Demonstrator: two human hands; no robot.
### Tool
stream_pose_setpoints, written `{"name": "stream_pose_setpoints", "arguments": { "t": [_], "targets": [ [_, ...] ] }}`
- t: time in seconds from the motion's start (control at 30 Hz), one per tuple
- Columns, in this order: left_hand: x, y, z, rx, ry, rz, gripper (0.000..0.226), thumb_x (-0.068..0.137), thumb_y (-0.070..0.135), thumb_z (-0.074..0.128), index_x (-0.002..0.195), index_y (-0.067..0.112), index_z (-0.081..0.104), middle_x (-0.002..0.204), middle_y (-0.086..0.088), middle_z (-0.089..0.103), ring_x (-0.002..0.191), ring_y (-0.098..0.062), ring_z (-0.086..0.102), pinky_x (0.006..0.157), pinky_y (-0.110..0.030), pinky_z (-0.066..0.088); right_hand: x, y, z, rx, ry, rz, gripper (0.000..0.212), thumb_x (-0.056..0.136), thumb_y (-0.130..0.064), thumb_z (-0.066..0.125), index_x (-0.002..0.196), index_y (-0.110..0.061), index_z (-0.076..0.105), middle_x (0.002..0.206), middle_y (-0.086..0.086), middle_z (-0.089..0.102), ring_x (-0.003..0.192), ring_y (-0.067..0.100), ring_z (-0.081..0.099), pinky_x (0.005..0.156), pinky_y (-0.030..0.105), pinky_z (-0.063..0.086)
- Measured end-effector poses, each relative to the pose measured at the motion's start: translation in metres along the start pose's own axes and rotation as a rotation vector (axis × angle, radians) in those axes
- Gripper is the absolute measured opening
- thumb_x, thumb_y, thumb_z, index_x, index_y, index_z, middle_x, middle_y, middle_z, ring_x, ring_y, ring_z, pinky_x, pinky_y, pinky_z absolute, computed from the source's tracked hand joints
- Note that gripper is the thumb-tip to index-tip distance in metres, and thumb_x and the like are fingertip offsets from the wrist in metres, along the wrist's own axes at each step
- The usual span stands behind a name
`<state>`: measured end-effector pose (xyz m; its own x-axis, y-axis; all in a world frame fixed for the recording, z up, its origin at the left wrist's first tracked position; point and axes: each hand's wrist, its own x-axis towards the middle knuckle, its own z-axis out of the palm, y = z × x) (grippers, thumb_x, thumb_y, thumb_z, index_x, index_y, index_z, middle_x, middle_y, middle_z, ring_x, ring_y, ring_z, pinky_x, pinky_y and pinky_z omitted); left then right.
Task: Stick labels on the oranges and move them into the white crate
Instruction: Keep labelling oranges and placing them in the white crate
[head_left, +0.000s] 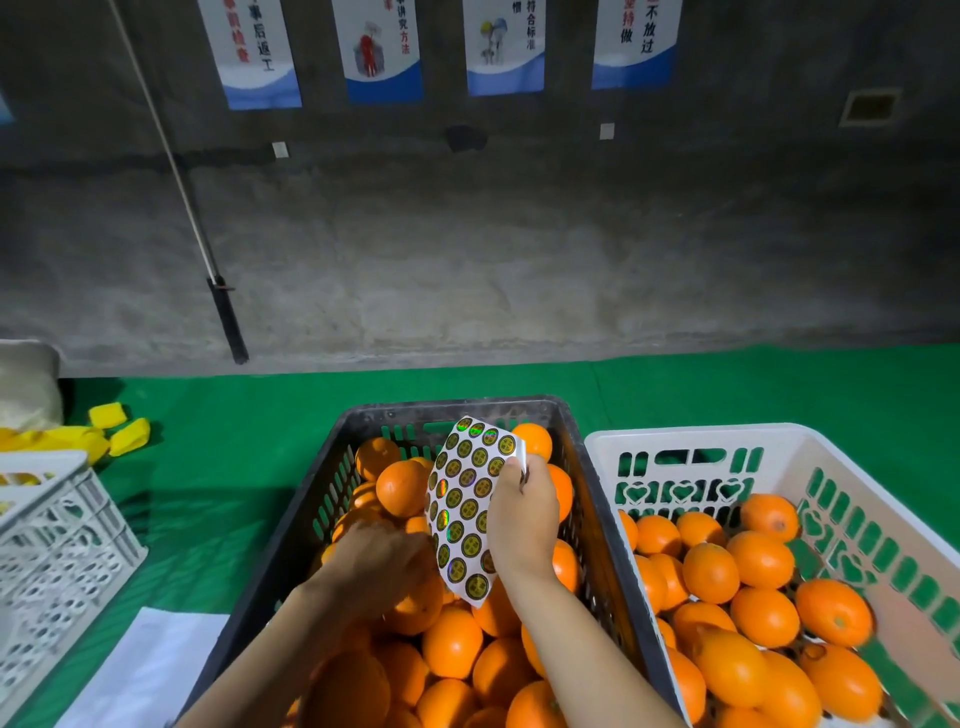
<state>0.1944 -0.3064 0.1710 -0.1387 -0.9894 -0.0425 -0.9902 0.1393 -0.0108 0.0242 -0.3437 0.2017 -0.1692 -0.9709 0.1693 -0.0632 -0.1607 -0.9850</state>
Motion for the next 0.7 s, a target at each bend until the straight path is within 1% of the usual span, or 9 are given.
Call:
{"name": "stream_pose_setpoints", "arguments": {
  "t": [0.03, 0.1, 0.2, 0.27, 0.37, 0.47, 0.53, 0.6, 0.7],
  "targets": [
    [-0.001, 0.003, -0.002, 0.007, -0.083, 0.041, 0.034, 0.096, 0.054, 0.044, 0.122, 0.034, 0.054, 0.113, 0.01, 0.063, 0.099, -0.011, 0.057, 0.082, -0.023, 0.038, 0.0, -0.001, 0.0, 0.004, -0.002, 0.002, 0.031, 0.106, -0.02, 0.04, 0.076, -0.02, 0.046, 0.059, -0.009, 0.045, 0.046, 0.0, 0.044, 0.042, 0.017, 0.034],
    [-0.003, 0.008, -0.002, 0.175, -0.194, 0.075, 0.056, 0.089, 0.066, 0.045, 0.132, 0.031, 0.048, 0.12, 0.005, 0.061, 0.106, -0.016, 0.056, 0.083, -0.026, 0.033, -0.001, -0.003, 0.0, 0.007, -0.002, 0.003, 0.03, 0.106, -0.02, 0.04, 0.076, -0.02, 0.047, 0.058, -0.009, 0.044, 0.044, 0.001, 0.042, 0.041, 0.017, 0.033],
    [-0.002, 0.017, 0.008, 0.461, -0.271, 0.074, 0.076, 0.087, 0.07, 0.045, 0.144, 0.021, 0.037, 0.133, -0.004, 0.055, 0.118, -0.025, 0.052, 0.1, -0.037, 0.032, -0.001, -0.001, 0.0, 0.005, -0.001, 0.006, 0.031, 0.106, -0.022, 0.038, 0.078, -0.017, 0.048, 0.06, -0.005, 0.046, 0.047, 0.003, 0.041, 0.044, 0.019, 0.032],
    [0.0, 0.022, 0.012, 0.53, -0.307, 0.067, 0.085, 0.086, 0.071, 0.048, 0.149, 0.017, 0.028, 0.143, -0.008, 0.047, 0.127, -0.029, 0.046, 0.104, -0.041, 0.031, -0.002, 0.0, -0.001, 0.004, -0.004, 0.007, 0.031, 0.107, -0.024, 0.037, 0.081, -0.014, 0.051, 0.062, -0.002, 0.051, 0.05, 0.004, 0.043, 0.046, 0.021, 0.034],
    [0.004, 0.02, 0.014, 0.436, -0.247, 0.051, 0.077, 0.084, 0.07, 0.054, 0.14, 0.02, 0.038, 0.126, -0.003, 0.058, 0.108, -0.022, 0.055, 0.085, -0.034, 0.036, -0.002, -0.001, 0.0, -0.007, 0.007, -0.01, 0.032, 0.107, -0.026, 0.037, 0.078, -0.019, 0.048, 0.059, -0.006, 0.047, 0.048, 0.006, 0.041, 0.044, 0.02, 0.032],
    [0.005, 0.014, 0.002, 0.049, -0.065, -0.102, 0.067, 0.076, 0.066, 0.06, 0.128, 0.028, 0.043, 0.104, 0.009, 0.059, 0.085, -0.011, 0.051, 0.072, -0.024, 0.037, 0.0, -0.002, -0.002, -0.056, 0.051, -0.046, 0.031, 0.107, -0.029, 0.036, 0.079, -0.021, 0.047, 0.064, 0.0, 0.047, 0.055, 0.014, 0.039, 0.05, 0.029, 0.033],
    [0.003, 0.01, -0.01, -0.14, 0.175, -0.236, 0.073, 0.065, 0.078, 0.059, 0.119, 0.03, 0.045, 0.103, 0.009, 0.06, 0.085, -0.012, 0.052, 0.07, -0.025, 0.038, 0.003, -0.003, -0.004, -0.054, 0.105, -0.065, 0.029, 0.108, -0.028, 0.035, 0.081, -0.022, 0.046, 0.069, 0.001, 0.047, 0.058, 0.014, 0.042, 0.049, 0.022, 0.033],
    [0.001, 0.008, -0.017, -0.239, 0.449, -0.348, 0.07, 0.063, 0.076, 0.066, 0.109, 0.026, 0.052, 0.098, 0.004, 0.062, 0.088, -0.018, 0.057, 0.067, -0.03, 0.038, 0.006, -0.003, -0.006, -0.009, 0.17, -0.058, 0.029, 0.108, -0.026, 0.034, 0.082, -0.019, 0.045, 0.072, 0.002, 0.048, 0.061, 0.017, 0.045, 0.049, 0.02, 0.036],
    [0.0, 0.004, -0.018, -0.328, 0.679, -0.47, 0.073, 0.066, 0.067, 0.075, 0.116, 0.017, 0.058, 0.103, -0.006, 0.064, 0.096, -0.028, 0.059, 0.077, -0.039, 0.047, 0.006, -0.002, -0.006, 0.005, 0.201, -0.036, 0.028, 0.108, -0.024, 0.035, 0.085, -0.013, 0.046, 0.075, 0.008, 0.051, 0.064, 0.027, 0.047, 0.055, 0.028, 0.039]
  ]
}}
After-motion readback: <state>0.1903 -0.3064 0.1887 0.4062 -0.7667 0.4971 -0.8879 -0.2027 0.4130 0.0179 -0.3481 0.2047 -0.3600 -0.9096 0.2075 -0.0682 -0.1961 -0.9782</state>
